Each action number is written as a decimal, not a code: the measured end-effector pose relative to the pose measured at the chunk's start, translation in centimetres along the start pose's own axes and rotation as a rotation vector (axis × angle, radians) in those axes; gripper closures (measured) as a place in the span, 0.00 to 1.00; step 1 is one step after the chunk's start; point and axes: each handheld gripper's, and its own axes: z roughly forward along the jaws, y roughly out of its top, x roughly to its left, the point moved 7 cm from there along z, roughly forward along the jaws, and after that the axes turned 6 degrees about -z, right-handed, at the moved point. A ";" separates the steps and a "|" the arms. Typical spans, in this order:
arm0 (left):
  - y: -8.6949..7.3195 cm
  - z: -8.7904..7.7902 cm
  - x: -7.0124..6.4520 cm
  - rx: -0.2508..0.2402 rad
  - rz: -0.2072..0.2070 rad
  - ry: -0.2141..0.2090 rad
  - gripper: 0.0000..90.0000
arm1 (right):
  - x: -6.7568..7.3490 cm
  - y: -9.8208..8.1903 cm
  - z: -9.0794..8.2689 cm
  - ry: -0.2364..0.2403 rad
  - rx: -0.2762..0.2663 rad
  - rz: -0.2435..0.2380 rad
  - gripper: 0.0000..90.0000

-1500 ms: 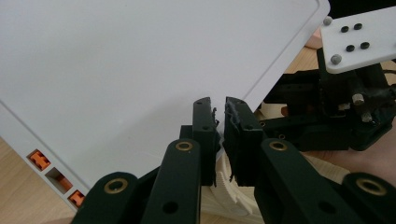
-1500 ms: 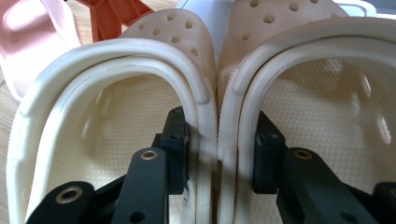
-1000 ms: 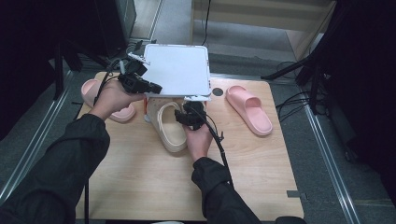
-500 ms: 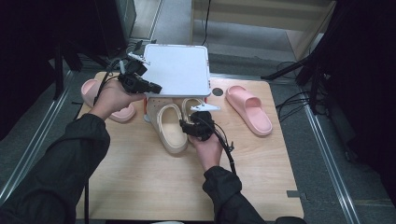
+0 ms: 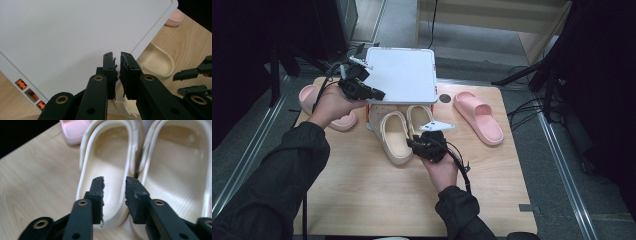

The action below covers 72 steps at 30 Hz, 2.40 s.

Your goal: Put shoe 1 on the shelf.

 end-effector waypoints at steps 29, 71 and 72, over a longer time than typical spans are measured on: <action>0.0 0.1 -0.1 0.011 -0.002 -0.007 0.93 | 2.7 -5.6 2.6 0.068 0.078 -0.086 1.00; 0.2 0.2 0.0 0.026 -0.027 -0.018 0.94 | 1.2 2.1 11.2 -0.073 0.029 -0.032 1.00; 0.2 0.2 0.0 0.026 -0.027 -0.018 0.94 | 1.2 2.2 11.3 -0.077 0.030 -0.034 1.00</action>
